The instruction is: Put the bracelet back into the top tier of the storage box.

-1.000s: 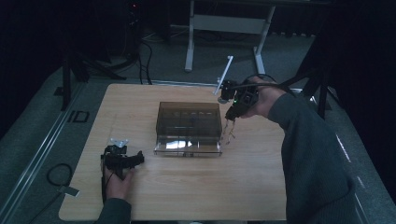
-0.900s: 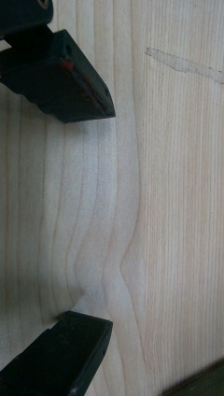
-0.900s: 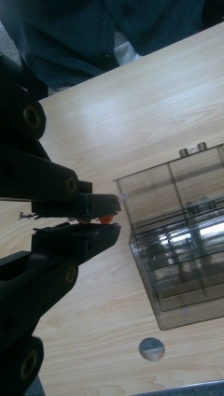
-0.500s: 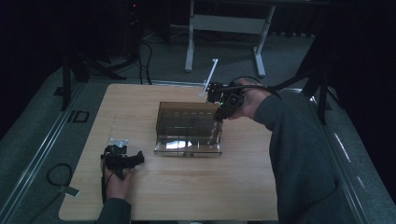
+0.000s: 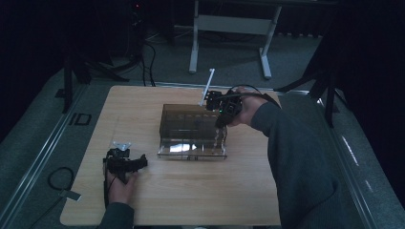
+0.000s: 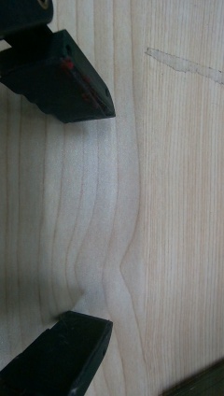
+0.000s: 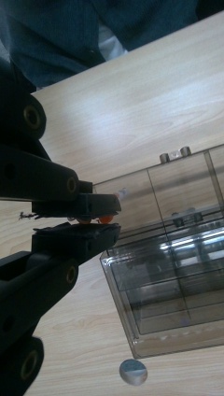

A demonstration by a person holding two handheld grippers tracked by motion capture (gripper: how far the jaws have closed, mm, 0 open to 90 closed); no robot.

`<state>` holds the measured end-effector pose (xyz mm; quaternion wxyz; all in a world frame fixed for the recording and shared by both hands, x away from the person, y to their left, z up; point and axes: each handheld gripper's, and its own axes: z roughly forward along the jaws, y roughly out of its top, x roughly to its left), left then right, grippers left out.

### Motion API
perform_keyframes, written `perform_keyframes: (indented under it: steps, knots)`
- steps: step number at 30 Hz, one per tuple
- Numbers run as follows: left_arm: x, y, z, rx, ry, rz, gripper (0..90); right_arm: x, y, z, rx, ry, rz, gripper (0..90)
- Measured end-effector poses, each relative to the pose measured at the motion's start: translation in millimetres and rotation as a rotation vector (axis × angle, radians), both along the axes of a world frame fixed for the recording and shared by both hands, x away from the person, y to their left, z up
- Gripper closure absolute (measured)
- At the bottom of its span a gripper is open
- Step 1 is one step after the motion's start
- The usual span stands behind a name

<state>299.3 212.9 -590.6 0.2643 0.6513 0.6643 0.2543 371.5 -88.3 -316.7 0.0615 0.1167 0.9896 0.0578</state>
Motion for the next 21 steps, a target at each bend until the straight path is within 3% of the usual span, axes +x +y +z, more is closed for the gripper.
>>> perform_keyframes:
  steps: [16, 21]
  knots:
    - [0.0, 0.0, 0.0, 0.0, 0.0, 0.0, 2.0, 2.8, 15.5, -20.4, -0.05, -0.01, -0.003, 83.7]
    - [0.0, 0.0, 0.2, -0.001, 0.002, 0.0, 2.0, 4.1, 14.9, -29.4, -0.054, 0.01, -0.005, 83.7]
